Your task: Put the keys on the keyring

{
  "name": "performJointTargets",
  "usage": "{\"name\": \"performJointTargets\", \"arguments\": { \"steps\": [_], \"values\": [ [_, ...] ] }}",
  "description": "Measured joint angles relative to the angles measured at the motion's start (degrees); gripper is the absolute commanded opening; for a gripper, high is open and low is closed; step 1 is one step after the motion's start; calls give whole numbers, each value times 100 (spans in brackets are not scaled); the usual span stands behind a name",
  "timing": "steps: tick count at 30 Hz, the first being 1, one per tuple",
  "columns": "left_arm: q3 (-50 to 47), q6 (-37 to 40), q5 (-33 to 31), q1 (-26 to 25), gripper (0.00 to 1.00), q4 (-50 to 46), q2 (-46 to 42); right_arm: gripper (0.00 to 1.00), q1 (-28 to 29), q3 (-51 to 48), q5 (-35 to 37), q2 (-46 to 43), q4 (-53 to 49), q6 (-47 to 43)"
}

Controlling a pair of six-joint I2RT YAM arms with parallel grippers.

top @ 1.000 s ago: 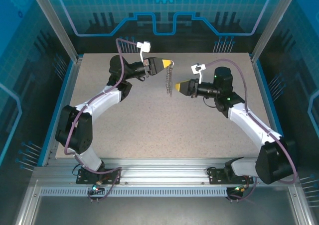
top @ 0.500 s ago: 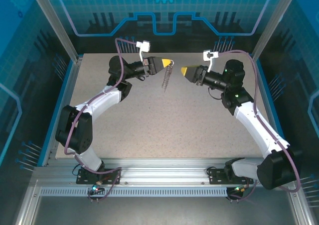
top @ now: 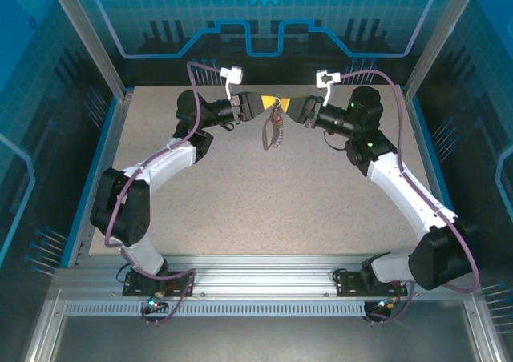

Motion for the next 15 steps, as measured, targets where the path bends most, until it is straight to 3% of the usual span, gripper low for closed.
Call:
{"name": "performJointTargets", "arguments": {
  "steps": [8,15],
  "values": [
    [0,0,0,0,0,2,2,26,81,39,15,173,81,35],
    [0,-2,-35,2,0,0,11,2,122,55,-9,229,192,85]
  ]
}}
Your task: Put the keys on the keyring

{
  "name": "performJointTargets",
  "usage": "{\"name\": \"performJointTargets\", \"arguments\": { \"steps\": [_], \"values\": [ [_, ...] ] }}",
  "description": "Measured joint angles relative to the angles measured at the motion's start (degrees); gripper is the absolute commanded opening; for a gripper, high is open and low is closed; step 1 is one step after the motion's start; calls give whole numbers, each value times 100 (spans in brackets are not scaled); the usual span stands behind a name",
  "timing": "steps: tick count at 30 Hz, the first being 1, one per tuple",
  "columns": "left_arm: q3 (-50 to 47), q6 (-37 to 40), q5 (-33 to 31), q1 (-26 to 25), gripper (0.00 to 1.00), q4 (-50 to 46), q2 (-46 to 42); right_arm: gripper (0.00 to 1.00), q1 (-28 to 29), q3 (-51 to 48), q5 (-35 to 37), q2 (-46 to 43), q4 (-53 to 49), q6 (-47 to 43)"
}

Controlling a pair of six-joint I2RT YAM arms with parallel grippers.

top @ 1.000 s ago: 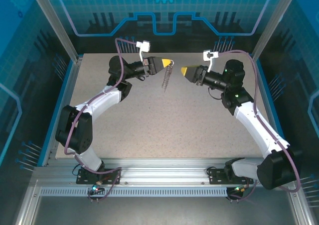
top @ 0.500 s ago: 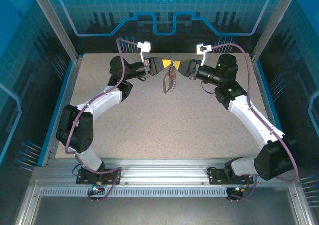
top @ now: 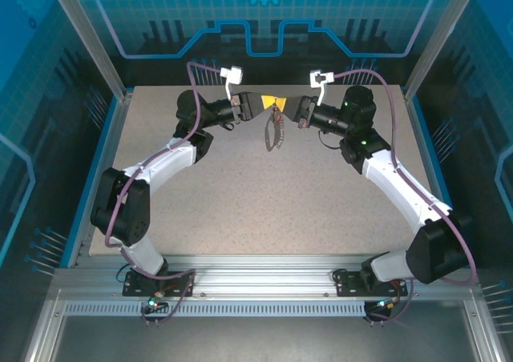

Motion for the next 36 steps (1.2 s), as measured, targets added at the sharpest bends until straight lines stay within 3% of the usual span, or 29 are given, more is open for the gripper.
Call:
{"name": "performJointTargets", "arguments": {
  "steps": [5,12,16,25,36],
  "values": [
    [2,0,0,0,0,4,0,0,-7,24,-44,17,-4,-13],
    [13,-76,0,26,35,35,0,0,-42,693,-293,221,-935,-612],
    [13,-81,31,114,41,-4,0,0,-175,1248,-586,323,-1797,-1281],
    [15,262,76,409,46,-367,-79,0,-326,2055,-1196,455,-3554,-2861],
    [216,844,586,411,46,-1213,-142,0,-376,2413,-1550,839,-4621,-3759]
  ]
}}
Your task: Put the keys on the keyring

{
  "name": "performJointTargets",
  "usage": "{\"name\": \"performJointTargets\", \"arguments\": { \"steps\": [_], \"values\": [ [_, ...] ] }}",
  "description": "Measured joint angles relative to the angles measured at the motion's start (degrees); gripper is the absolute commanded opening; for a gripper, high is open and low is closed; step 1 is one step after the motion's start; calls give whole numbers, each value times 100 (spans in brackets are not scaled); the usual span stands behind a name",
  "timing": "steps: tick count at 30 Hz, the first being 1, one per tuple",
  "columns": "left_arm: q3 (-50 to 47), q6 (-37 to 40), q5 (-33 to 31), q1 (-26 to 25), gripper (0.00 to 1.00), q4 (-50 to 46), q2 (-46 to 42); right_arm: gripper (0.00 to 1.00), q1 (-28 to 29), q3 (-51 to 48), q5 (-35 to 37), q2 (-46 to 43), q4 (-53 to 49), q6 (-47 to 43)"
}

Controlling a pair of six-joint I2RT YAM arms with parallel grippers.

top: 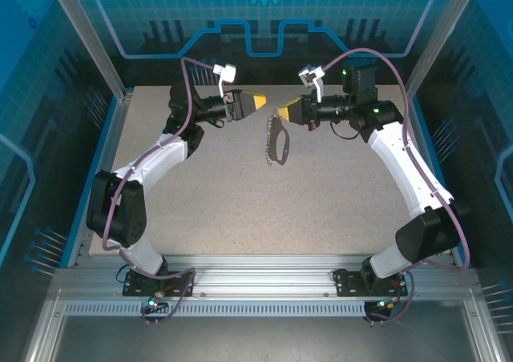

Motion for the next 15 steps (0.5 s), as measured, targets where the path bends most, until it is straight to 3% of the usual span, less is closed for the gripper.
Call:
{"name": "performJointTargets", "arguments": {
  "steps": [15],
  "values": [
    [63,127,437,-260,46,-264,2,0,-61,2,-46,125,-90,-68]
  ]
}}
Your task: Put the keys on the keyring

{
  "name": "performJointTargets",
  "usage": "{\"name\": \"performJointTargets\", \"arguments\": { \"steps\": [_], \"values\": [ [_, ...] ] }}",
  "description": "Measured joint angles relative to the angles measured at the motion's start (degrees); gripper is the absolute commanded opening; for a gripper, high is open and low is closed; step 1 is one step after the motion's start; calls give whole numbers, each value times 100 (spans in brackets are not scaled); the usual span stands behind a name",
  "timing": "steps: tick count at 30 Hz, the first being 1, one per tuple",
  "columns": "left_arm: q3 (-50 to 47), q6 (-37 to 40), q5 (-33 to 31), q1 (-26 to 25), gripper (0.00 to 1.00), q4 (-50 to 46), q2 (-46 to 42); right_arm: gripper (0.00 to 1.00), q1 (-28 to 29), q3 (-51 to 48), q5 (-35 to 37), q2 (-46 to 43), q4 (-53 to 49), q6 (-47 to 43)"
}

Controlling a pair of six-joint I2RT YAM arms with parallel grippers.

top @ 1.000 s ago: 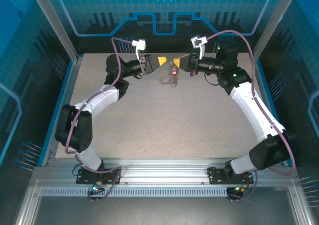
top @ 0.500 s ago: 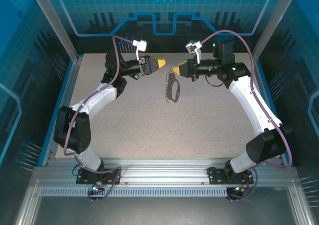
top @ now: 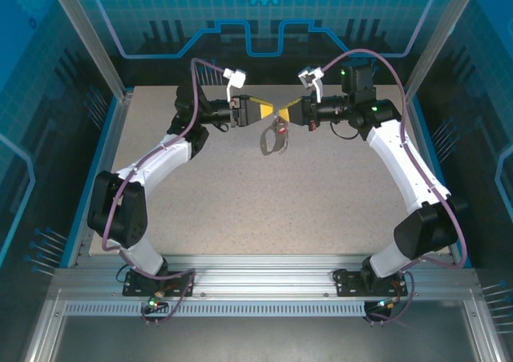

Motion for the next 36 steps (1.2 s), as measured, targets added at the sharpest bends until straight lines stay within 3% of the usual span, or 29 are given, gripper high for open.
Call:
{"name": "performJointTargets", "arguments": {
  "steps": [16,22,36],
  "values": [
    [70,92,81,-170,41,-57,79,0,-37,-2,-20,0,68,4],
    [70,109,81,-205,27,-66,138,0,-44,-2,-42,0,83,7],
    [103,105,76,-234,8,-26,201,0,-68,-20,-155,0,162,72]
  ]
}}
